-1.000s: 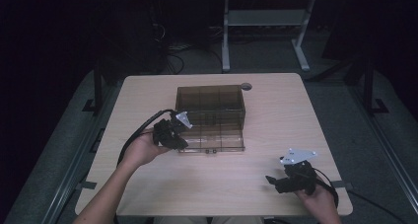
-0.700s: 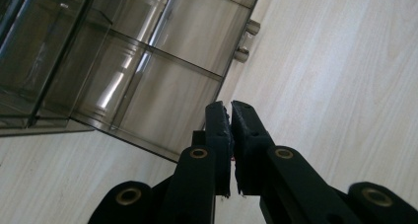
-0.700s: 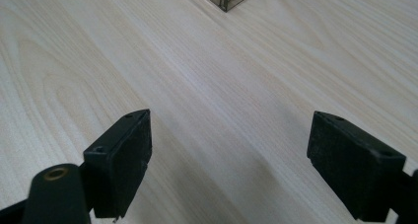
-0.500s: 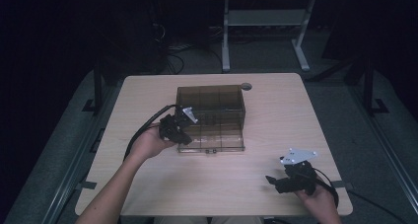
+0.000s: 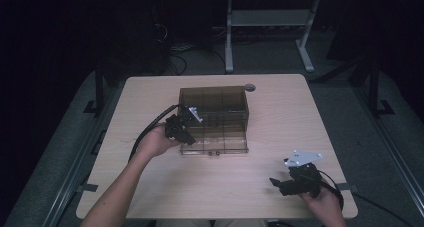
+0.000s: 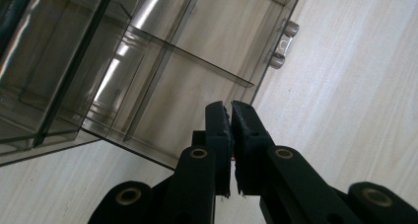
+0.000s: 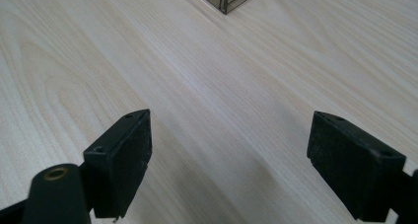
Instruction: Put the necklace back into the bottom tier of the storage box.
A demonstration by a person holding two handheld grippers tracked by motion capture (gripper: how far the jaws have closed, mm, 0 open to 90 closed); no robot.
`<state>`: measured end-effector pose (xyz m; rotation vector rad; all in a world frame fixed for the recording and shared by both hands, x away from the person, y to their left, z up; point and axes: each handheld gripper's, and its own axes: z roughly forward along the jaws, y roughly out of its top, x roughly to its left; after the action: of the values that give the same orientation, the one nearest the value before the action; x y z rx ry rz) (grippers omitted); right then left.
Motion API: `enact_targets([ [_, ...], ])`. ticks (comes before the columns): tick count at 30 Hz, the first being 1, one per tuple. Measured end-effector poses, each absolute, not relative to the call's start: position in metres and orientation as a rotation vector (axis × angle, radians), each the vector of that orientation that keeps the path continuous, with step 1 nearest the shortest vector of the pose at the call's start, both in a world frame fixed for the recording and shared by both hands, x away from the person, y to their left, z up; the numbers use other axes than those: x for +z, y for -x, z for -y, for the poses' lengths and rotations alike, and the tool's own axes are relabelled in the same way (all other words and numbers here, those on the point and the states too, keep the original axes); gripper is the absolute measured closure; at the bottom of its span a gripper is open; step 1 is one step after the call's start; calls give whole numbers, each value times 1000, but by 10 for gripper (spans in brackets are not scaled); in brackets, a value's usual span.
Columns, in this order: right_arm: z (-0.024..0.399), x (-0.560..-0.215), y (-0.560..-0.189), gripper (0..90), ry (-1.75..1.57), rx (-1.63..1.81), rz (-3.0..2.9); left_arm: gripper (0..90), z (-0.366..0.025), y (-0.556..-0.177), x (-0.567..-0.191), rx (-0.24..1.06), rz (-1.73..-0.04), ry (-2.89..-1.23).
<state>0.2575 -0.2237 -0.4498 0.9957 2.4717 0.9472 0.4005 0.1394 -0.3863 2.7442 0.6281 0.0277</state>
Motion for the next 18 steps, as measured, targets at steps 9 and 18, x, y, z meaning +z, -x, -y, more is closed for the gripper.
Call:
enact_targets([
  [9, 224, -450, -258, 166, -992, 949, -2473, 860, -137, -409, -394, 18, -652, -2760],
  [18, 224, -450, -258, 166, -995, 950, -2473, 860, -135, -420, -407, -12, -693, -2778],
])
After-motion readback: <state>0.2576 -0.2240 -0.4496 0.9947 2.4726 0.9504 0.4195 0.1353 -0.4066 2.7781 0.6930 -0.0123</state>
